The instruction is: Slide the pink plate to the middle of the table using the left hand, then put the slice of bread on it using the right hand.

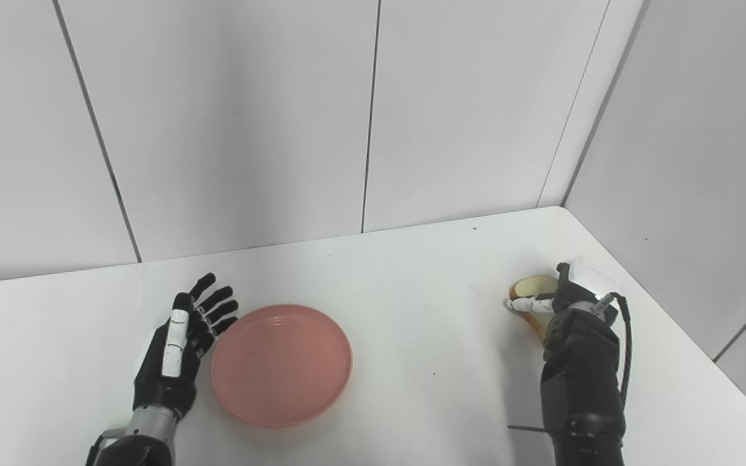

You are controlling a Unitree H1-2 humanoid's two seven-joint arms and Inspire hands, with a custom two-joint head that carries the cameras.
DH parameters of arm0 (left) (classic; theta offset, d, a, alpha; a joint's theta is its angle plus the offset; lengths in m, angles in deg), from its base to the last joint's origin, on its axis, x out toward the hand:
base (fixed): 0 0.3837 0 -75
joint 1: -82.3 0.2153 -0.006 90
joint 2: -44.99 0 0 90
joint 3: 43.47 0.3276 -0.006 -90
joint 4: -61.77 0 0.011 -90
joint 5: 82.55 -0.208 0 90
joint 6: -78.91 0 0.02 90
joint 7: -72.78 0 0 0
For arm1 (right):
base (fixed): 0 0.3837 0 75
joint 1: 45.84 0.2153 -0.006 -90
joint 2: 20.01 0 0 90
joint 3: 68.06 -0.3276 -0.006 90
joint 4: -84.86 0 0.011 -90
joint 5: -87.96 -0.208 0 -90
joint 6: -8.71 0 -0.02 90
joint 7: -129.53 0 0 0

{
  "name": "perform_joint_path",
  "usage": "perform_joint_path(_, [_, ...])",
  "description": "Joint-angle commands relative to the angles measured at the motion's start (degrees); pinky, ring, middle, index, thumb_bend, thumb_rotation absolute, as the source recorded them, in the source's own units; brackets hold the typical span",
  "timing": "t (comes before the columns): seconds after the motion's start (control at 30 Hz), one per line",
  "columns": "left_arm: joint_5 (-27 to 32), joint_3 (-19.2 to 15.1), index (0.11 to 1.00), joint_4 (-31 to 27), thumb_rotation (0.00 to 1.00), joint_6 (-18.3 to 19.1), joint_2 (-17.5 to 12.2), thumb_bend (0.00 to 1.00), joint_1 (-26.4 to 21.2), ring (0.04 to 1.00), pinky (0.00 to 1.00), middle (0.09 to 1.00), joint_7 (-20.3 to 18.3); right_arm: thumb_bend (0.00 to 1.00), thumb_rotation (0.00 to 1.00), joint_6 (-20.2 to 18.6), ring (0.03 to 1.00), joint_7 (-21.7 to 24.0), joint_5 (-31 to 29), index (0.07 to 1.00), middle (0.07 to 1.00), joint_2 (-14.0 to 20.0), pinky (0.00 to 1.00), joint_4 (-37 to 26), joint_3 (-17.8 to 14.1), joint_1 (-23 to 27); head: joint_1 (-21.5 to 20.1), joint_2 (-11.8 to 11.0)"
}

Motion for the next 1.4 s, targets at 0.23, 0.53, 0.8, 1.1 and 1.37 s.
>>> perform_joint_path(0.23, [-1.0,0.7,0.859,1.9,0.91,4.9,0.0,0.78,3.0,0.789,0.74,0.814,0.5,0.88,0.30,0.1,0.529,3.5,-4.5,0.812,0.669,0.8,0.36,-2.2,1.9,-1.1,0.1,0.1])
perform_joint_path(0.53, [-1.0,0.8,0.863,1.0,0.90,5.7,0.2,0.79,3.3,0.790,0.73,0.813,0.8,0.87,0.30,0.1,0.441,3.0,-7.5,0.826,0.620,1.6,0.28,-2.9,2.9,-2.2,0.2,0.2])
perform_joint_path(0.8, [-0.8,0.8,0.866,1.2,0.90,5.6,0.2,0.80,3.3,0.786,0.73,0.813,0.6,0.84,0.24,0.1,0.413,0.4,-9.7,0.858,0.585,2.9,0.26,-2.4,5.0,-3.0,0.4,0.4])
perform_joint_path(1.1, [-0.6,0.6,0.863,0.9,0.90,6.0,0.4,0.79,3.4,0.784,0.73,0.812,0.8,0.57,0.00,0.1,0.227,-3.5,-12.9,0.826,0.471,5.8,0.15,-2.1,10.4,-5.1,0.6,0.4])
perform_joint_path(1.37, [-0.8,0.7,0.868,0.8,0.90,6.0,0.4,0.78,3.4,0.784,0.73,0.811,0.8,0.57,0.00,0.1,0.245,-4.3,-14.2,0.807,0.471,6.3,0.17,-2.7,11.2,-5.4,0.7,0.5])
